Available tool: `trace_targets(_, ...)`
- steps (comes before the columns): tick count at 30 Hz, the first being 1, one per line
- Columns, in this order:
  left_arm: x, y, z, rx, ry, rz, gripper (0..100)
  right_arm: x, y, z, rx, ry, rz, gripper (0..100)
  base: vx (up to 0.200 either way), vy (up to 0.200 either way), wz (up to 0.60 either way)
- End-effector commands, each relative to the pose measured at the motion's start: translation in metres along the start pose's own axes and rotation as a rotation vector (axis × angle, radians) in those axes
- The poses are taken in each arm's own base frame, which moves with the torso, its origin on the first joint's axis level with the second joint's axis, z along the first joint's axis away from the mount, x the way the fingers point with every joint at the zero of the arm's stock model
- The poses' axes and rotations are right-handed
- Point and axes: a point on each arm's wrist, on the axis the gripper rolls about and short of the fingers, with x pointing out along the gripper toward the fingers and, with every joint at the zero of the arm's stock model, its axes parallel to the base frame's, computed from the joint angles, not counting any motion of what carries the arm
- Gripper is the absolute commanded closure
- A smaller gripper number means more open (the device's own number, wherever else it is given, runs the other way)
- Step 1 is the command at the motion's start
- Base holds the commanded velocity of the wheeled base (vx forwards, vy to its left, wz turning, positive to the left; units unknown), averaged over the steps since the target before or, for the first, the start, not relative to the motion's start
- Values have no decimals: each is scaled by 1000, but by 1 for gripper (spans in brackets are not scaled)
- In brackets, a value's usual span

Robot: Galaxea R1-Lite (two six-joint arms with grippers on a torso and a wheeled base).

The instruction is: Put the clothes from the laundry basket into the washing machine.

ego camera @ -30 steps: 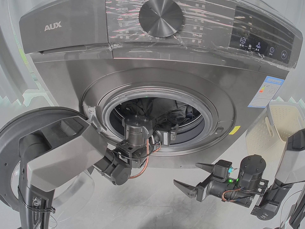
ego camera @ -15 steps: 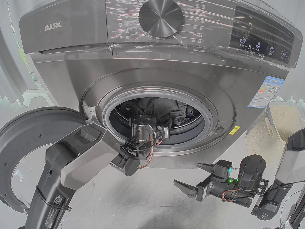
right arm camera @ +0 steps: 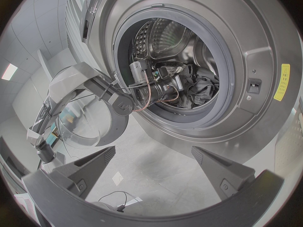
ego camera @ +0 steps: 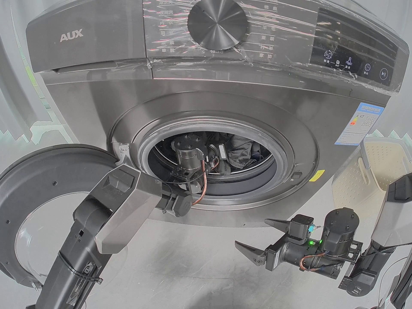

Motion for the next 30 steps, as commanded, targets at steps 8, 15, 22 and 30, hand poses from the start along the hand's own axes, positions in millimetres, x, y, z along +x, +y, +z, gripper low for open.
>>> trace_targets(8,10,7,-8,-11,-38,27,100,1,-1,1,1,-5,-2,0,0,0,0)
trace_targets(15,9,7,-8,-12,-32,28,0,1,-1,1,0,-6,0,0,0,0,0)
trace_targets(22,-10,-12,8,-11,17,-1,0,-1,-2,1,2,-4,-5,0,0,0,0)
trace_targets(30,-85,-51,17,11,125,-111,0,-29,-1,3,-3,9,-2,0,0,0,0)
